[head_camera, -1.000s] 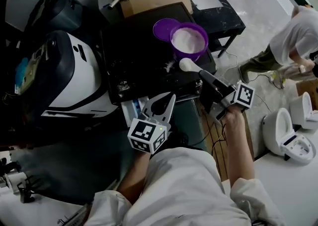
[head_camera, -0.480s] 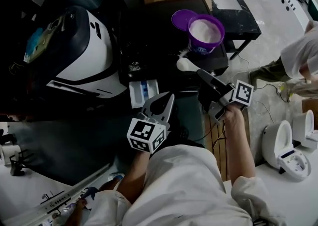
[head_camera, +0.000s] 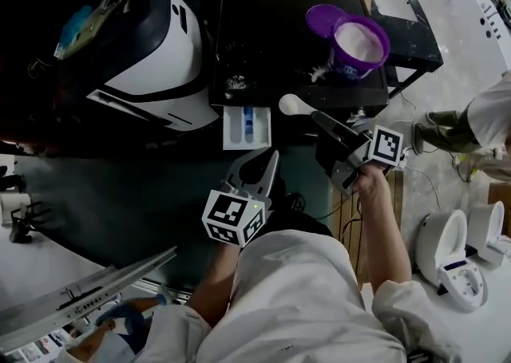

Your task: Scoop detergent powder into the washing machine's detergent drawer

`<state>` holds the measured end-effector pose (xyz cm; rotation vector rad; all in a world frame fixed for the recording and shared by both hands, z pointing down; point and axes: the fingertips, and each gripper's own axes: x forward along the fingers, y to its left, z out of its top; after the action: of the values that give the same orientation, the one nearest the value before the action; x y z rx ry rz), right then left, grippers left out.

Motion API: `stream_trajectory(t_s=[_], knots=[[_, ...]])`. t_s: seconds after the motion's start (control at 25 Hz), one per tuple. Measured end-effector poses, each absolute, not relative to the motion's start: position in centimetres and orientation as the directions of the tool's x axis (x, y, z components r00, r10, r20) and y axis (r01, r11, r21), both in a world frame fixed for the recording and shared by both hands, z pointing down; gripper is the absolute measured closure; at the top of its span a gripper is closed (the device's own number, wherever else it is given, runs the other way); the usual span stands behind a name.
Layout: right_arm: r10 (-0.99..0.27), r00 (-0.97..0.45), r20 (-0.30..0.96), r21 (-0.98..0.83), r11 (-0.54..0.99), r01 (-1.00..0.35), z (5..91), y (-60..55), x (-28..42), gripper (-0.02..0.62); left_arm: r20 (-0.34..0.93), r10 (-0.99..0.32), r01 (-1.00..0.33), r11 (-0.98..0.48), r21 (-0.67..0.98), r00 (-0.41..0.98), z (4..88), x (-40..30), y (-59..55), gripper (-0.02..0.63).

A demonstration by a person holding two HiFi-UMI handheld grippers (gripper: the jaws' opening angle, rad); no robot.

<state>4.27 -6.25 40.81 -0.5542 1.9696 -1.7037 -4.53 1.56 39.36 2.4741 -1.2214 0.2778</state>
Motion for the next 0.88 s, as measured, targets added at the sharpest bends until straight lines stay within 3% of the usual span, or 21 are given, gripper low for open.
stream_trajectory(t_s=[0.56,0.88], knots=[[-0.474,-0.879,0.043,-0.990,0.098,-0.101,46.1,-5.3,-0.8,0.586,0.375,-0.776,-0.861,-0.442,0.251,0.507,41.2,-9.4,3.5,0.586],[-0.475,-0.872,0.118,-0.987,0.040,-0.155,49.5,-5.5,-1.9,0.586,0.381,-0.784,-0.870,-0.415,0.265,0.490,42.2,-11.4,3.5,0.587]])
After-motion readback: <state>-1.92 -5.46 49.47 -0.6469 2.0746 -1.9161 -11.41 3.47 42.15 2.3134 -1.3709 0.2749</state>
